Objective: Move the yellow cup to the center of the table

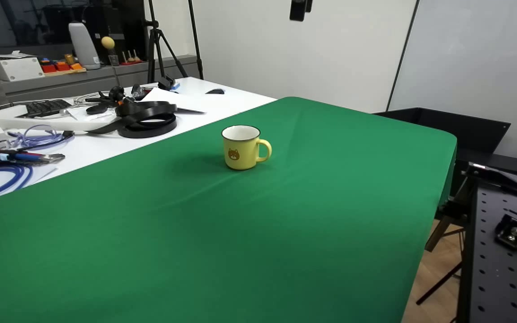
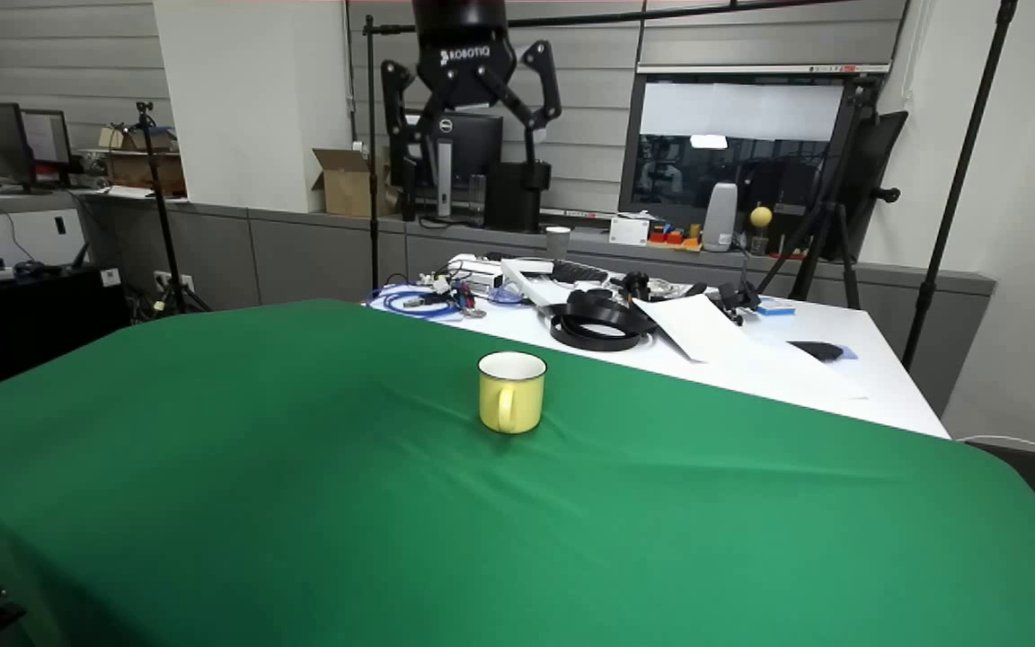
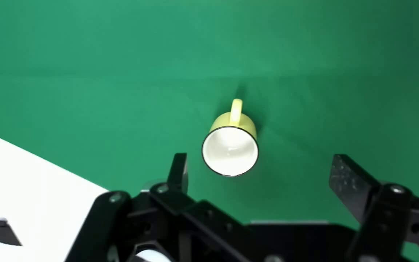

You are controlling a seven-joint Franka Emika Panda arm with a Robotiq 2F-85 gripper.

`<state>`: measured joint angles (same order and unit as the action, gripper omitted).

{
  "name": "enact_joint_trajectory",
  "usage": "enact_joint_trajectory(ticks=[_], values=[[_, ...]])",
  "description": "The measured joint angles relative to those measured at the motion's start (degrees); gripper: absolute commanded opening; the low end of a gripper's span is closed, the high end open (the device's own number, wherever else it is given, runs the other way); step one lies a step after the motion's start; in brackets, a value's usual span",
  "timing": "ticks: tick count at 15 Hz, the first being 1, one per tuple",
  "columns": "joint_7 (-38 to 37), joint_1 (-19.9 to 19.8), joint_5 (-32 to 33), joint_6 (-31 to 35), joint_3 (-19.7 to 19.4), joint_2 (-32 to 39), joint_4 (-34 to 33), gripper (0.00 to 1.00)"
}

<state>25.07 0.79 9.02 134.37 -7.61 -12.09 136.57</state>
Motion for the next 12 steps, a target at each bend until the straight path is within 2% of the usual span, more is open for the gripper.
enact_joint_trajectory(ticks=[4,6,12], values=[[5.45,1.57,-1.4,0.0,2.75,10.65,-5.61,1.0],[5.64,1.46,-0.2,1.46,3.92,14.68,-8.08,1.0],[5.68,0.78,0.31,2.52,4.23,17.4,-10.34,1.0]])
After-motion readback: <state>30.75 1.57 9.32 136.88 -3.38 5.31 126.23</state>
